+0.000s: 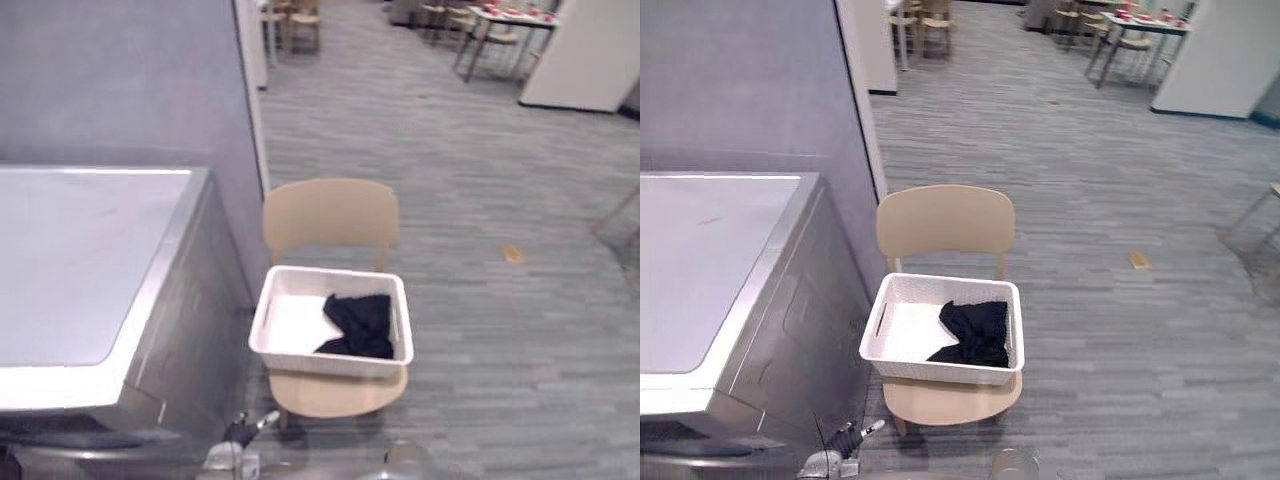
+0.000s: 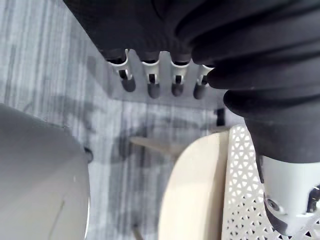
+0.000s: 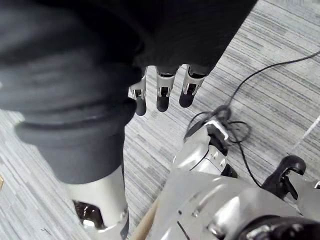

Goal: Pick up the laundry basket with both hands and put the clothes into the washing machine.

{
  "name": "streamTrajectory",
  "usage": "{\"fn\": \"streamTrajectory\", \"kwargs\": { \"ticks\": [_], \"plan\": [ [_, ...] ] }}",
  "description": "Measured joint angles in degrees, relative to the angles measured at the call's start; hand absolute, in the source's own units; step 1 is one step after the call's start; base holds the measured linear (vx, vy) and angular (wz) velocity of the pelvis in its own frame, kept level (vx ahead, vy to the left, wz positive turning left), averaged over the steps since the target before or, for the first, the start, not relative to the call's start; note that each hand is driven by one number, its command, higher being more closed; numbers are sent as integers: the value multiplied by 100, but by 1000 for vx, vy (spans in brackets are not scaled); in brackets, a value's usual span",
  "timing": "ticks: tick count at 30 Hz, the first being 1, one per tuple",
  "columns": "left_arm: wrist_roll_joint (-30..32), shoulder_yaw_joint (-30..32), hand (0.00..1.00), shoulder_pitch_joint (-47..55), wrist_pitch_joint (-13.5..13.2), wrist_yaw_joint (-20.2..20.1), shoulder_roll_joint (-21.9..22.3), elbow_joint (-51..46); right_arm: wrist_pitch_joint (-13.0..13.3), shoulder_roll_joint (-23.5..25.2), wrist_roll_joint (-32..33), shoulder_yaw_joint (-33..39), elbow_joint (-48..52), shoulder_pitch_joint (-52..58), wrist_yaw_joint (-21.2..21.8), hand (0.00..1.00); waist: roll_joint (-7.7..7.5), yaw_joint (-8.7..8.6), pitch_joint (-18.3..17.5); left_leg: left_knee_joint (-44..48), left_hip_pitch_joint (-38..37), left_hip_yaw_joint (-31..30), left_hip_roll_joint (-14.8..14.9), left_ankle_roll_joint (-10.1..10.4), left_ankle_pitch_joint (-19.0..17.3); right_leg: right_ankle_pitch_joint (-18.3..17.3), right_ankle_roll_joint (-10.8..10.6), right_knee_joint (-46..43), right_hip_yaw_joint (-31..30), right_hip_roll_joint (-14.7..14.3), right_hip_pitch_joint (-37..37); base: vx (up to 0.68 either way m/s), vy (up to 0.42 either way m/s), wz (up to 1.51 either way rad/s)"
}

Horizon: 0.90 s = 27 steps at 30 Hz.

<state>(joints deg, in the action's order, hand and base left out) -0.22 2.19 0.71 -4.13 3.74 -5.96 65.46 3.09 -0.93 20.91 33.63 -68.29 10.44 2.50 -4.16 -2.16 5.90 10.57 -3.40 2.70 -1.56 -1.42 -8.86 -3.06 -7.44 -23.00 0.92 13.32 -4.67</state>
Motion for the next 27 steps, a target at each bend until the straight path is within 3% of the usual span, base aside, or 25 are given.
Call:
{"fn": "streamTrajectory", "kwargs": {
  "ticks": [1,3,4,5,8,10,14,15,16,19,22,25,27],
  "plan": [
    [41,58,0,9,2,3,-85,6,-21,80,2,22,-39,-3,5,0,-127,-8,-46,10,-10,-164,62,170,-58,-171,-227,342,61,-8,285,44,-423,55],
    [97,83,0,4,-13,-3,-73,-3,-32,95,2,11,-50,-144,8,0,-116,40,-63,-11,1,-237,276,346,5,-310,-52,1112,390,-190,641,32,-370,18],
    [110,92,0,6,-6,-4,-43,24,-37,61,-1,-3,-47,-212,10,0,-77,31,-50,-16,-1,-265,372,379,52,-253,4,1174,418,-285,680,31,-346,6],
    [144,97,0,31,-1,-26,-9,64,-37,-1,-1,-38,-38,-277,11,0,60,-11,-69,-58,-39,-306,499,471,123,-200,78,1271,525,-428,765,17,-301,16],
    [131,293,0,54,-1,-49,70,93,-37,-123,-2,-158,3,-267,4,0,123,3,-103,-160,-117,-412,731,591,167,-131,184,1480,659,-664,967,-38,-175,14],
    [118,319,0,77,-3,-49,63,93,-25,-198,-8,-667,326,-262,-6,0,163,37,-151,-336,-160,-378,805,695,241,-83,253,1615,661,-743,971,-83,-99,-5],
    [134,214,0,160,-4,-48,65,-17,-40,-221,-286,-1983,2537,87,-120,0,188,14,-205,-608,-66,-237,891,798,411,59,273,1821,557,-844,792,-64,-50,-17],
    [170,106,0,194,-10,-59,64,-72,-19,-293,-523,-2291,3535,209,-113,0,267,10,-284,-666,57,-196,893,806,432,124,307,1919,535,-854,709,-71,-18,-11],
    [265,-43,0,207,-18,-79,56,-96,47,-420,-807,-2409,4297,246,-96,0,254,16,-294,-675,211,-113,889,797,448,180,274,2018,556,-846,604,-35,-1,-5],
    [465,-308,0,187,-44,-127,34,-220,198,-877,-1155,-2417,5108,-74,-83,0,270,22,-290,-683,509,-94,858,764,565,345,220,2146,668,-795,439,-8,13,14],
    [741,-661,0,38,-105,-124,-55,-313,345,-1446,-1410,-2525,5455,-900,-110,0,308,36,-86,-493,866,-125,840,720,661,494,251,2145,719,-737,207,-12,29,9],
    [958,-941,0,-279,-143,-109,-131,-394,465,-2095,-1472,-2948,5367,-2015,-128,0,403,77,396,-113,1266,-309,795,718,658,534,230,2092,931,-693,35,-62,26,36],
    [981,-945,0,-446,-145,-90,-140,-531,489,-2388,-1513,-3543,5224,-2676,-105,0,450,215,710,66,1461,-409,832,720,658,533,230,2000,1029,-717,-47,-77,-2,27]
  ]
}}
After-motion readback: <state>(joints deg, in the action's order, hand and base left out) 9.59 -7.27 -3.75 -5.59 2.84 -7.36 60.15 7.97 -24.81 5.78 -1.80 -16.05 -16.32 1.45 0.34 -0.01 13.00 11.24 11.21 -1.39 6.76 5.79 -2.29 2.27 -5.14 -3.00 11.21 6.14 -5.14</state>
